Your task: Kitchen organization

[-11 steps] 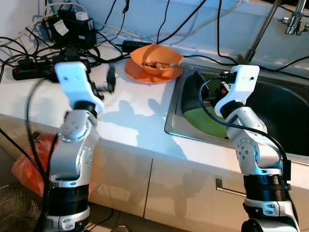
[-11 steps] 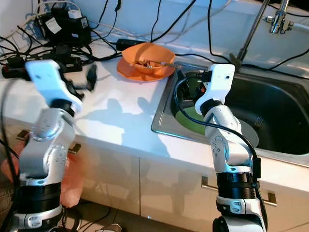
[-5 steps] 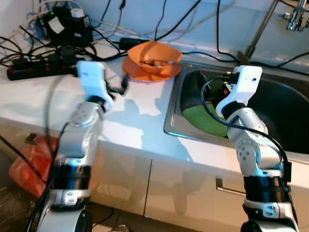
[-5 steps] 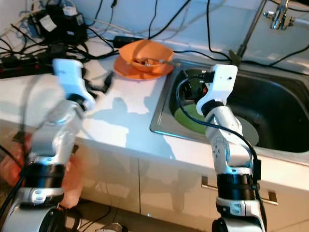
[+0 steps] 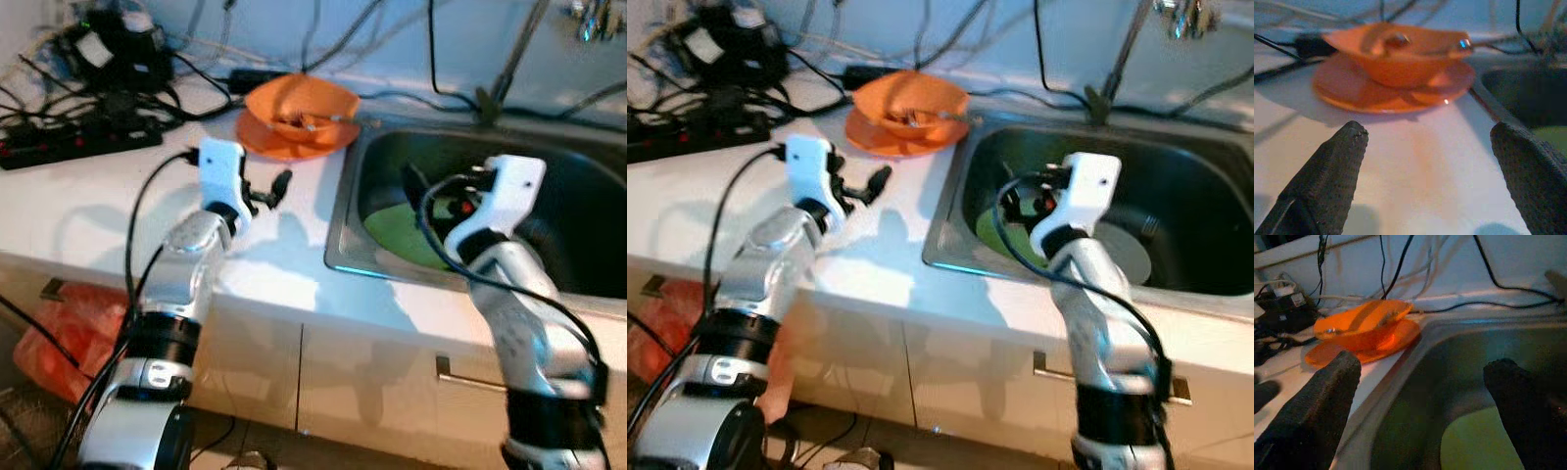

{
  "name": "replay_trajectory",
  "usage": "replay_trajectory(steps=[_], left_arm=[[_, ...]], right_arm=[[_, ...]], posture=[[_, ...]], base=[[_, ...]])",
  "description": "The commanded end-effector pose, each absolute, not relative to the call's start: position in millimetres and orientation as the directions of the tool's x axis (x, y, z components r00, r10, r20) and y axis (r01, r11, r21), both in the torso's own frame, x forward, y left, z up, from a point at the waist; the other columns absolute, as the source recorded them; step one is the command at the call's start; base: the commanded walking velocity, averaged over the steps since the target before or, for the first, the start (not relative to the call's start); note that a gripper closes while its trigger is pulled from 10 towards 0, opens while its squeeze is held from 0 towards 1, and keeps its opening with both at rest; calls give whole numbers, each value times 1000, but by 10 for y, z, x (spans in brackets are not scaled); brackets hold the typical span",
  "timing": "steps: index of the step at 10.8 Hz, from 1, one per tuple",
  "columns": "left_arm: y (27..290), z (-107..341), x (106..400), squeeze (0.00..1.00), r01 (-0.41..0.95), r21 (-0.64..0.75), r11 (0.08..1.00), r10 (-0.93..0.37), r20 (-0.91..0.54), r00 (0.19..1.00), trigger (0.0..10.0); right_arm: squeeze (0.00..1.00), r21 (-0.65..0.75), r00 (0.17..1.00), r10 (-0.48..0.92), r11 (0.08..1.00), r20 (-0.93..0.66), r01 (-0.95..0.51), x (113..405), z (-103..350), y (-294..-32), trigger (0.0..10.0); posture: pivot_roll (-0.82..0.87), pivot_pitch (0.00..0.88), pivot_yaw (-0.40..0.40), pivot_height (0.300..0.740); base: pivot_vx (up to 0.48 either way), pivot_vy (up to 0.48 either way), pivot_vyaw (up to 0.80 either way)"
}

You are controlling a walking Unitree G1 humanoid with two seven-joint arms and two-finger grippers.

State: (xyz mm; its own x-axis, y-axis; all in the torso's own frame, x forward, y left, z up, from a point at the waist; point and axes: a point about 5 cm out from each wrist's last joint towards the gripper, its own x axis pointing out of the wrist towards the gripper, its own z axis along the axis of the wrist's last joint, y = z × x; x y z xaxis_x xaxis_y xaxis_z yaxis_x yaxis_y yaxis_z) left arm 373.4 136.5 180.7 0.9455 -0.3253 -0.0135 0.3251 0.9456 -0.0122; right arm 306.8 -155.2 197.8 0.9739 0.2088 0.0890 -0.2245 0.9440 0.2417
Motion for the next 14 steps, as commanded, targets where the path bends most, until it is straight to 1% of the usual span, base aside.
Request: replay_trajectory(steps=[1, 2, 3, 4, 5, 6, 10, 14], left_arm=[[1302, 1903, 3763, 0, 357, 22, 934, -358, 17, 934, 10000], [1257, 1951, 3854, 0, 375, 38, 926, -376, 20, 926, 10000], [1242, 1984, 3914, 0, 378, 51, 924, -380, 26, 925, 10000], [1242, 2002, 3943, 0, 378, 61, 924, -380, 32, 924, 10000], [1247, 2061, 3984, 0, 374, 77, 924, -378, 46, 925, 10000], [1284, 2084, 4030, 0, 357, 89, 930, -361, 41, 932, 10000], [1471, 2033, 4105, 0, 286, 114, 951, -288, -2, 958, 10000], [1513, 2126, 4162, 0, 267, 180, 947, -269, -14, 963, 10000]], right_arm=[[345, 242, 969, 227, 939, 94, -244, 3006, 2012, -1563, 10000], [263, 243, 961, 267, 930, 75, -277, 2975, 1997, -1555, 10000], [247, 242, 938, 343, 907, 51, -345, 2896, 1985, -1516, 10000], [20, 247, 916, 399, 885, 34, -394, 2834, 1979, -1485, 10000], [20, 233, 872, 490, 847, 6, -478, 2712, 1954, -1459, 10000], [0, 215, 851, 525, 833, -15, -510, 2621, 1942, -1484, 10000], [0, 216, 829, 555, 820, -70, -530, 2384, 1920, -1562, 10000], [0, 234, 828, 554, 819, -84, -524, 2271, 1931, -1552, 10000]], posture=[[10, 127, 7, 740], [-8, 135, 15, 740], [-24, 141, 24, 740], [-24, 141, 24, 740], [-33, 146, 28, 740], [-38, 151, 29, 740], [-95, 174, 15, 740], [-137, 184, 17, 740]], base=[[0, 0, 0], [0, 0, 0], [0, 0, 0], [0, 0, 0], [0, 0, 0], [0, 0, 0], [0, 0, 0], [0, 0, 0]])
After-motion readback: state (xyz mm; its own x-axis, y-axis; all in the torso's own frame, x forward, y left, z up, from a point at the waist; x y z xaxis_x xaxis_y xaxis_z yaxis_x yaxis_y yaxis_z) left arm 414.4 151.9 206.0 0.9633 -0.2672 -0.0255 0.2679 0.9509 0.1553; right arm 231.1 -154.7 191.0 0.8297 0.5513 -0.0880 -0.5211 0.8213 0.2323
